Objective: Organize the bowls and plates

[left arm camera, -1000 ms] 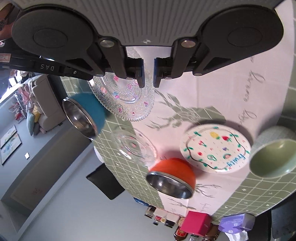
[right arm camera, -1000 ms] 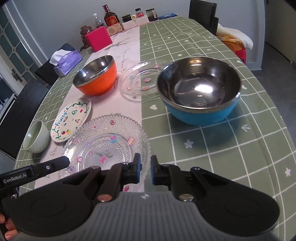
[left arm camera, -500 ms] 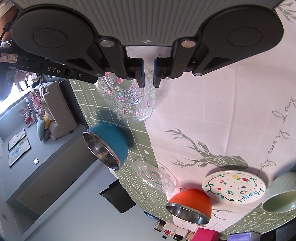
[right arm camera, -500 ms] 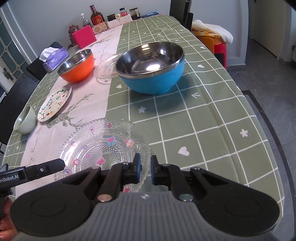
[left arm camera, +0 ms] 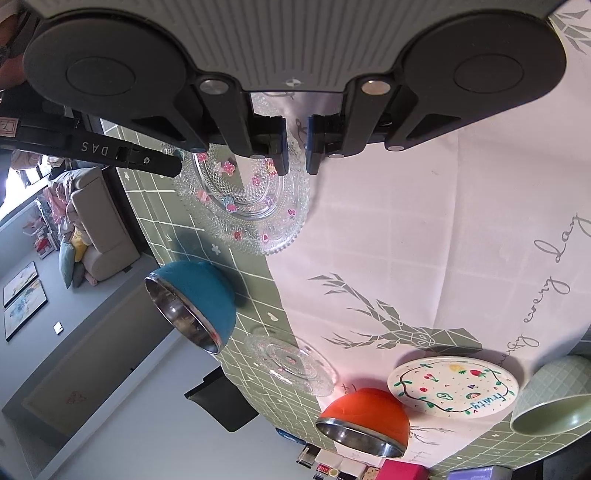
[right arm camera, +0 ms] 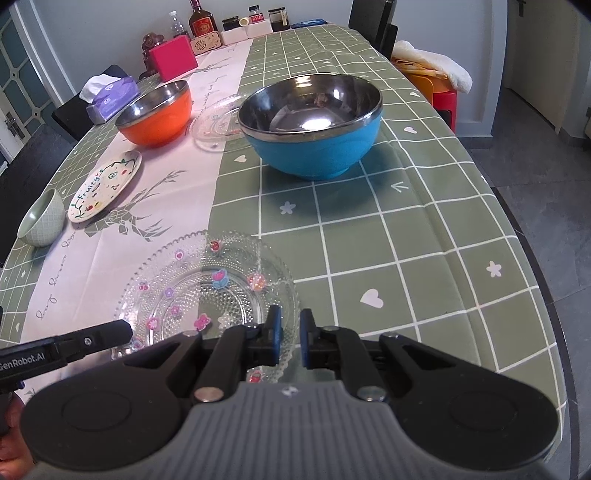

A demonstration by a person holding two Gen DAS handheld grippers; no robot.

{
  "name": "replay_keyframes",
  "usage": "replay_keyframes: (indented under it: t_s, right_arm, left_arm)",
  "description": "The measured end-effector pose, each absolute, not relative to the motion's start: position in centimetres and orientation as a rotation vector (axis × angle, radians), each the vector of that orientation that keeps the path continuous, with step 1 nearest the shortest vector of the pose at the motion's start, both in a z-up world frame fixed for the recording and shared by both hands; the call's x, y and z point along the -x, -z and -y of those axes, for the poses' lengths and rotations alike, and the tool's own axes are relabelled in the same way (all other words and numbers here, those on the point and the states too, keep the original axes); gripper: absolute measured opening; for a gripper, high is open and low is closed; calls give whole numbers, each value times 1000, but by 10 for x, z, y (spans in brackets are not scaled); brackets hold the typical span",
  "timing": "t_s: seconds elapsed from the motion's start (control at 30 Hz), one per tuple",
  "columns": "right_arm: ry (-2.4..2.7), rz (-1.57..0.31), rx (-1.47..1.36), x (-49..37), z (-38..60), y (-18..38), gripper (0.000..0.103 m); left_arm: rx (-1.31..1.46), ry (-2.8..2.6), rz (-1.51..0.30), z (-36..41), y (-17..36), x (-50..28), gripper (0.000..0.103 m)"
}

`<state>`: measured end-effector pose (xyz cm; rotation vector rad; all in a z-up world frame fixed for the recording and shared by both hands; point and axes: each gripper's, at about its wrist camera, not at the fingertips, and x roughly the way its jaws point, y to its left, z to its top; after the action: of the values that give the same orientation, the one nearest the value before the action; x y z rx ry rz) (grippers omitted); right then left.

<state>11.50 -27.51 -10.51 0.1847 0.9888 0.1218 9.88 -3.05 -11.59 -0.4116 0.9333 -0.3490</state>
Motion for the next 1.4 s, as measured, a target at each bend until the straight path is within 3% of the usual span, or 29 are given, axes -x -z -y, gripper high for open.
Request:
replay_keyframes:
  t_s: [0.23, 0.4, 0.47, 0.57, 0.7, 1.4]
  right_arm:
    - [-128, -991, -198, -115, 275, 105, 15]
    - [-116, -967, -207, -113, 277, 101, 31]
    - [-118, -956, -215, -113, 279, 99, 32]
    - [-139, -928, -230, -111, 277, 95, 32]
    - [-182, -879, -211, -110, 266, 86, 42]
    - [-349, -883, -121, -151, 177, 74, 42]
  left_arm:
    - [407, 346, -936, 30, 116, -99, 15]
    - [385, 312, -903, 27, 111, -97, 36]
    - [370, 298, -885, 25, 108, -97, 38]
    - [338, 281, -863, 25, 102, -96, 39]
    - [290, 259, -837, 24, 93, -96, 40]
    - [240, 139, -861, -53, 64, -138, 40]
